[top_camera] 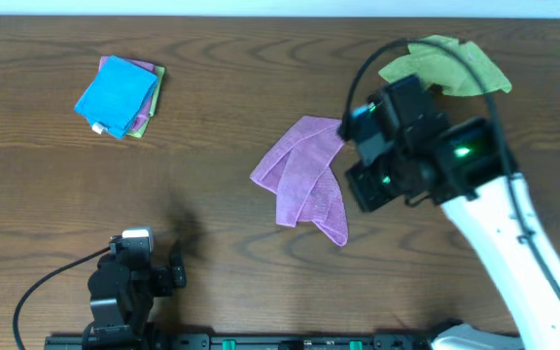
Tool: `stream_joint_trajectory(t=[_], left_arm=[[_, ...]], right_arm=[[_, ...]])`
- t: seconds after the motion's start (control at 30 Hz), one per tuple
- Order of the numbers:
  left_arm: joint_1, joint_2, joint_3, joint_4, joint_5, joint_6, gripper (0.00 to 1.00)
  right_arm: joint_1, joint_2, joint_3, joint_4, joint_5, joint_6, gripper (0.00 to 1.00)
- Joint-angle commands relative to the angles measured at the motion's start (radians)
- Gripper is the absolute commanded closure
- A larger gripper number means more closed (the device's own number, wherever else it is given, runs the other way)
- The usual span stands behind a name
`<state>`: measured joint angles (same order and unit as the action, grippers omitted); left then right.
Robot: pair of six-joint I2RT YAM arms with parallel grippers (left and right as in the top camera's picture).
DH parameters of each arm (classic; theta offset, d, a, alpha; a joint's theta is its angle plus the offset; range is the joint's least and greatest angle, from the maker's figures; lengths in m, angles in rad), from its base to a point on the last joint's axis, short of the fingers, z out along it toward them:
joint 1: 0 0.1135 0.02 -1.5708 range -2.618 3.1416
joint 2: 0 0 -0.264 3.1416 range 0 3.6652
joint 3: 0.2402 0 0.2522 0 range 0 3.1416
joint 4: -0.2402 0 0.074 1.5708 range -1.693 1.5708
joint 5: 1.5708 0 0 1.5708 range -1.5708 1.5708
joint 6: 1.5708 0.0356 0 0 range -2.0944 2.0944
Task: Fold the cloth
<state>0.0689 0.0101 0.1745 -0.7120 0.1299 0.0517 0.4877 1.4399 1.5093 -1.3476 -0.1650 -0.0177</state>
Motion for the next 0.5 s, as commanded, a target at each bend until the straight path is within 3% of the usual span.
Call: stream_joint_trajectory(t=[0.0,0.23,0.47], left_arm=[[-0.003,-0.006,-0.010,-0.017,-0.007,-0.007,0.05],[-0.003,-0.006,-0.010,-0.017,-0.007,-0.007,0.04],[-0.003,-0.006,-0.010,-0.017,-0.007,-0.007,0.05]], right_arm=[[0.033,0.025,-0.124,0.080,-0.145,0.044,0.98],[0.117,0.088,-0.317,0.375,-0.230,0.193,0.99],[0.129,0.233,-0.346,0.477,-0.277,0.243,0.93]])
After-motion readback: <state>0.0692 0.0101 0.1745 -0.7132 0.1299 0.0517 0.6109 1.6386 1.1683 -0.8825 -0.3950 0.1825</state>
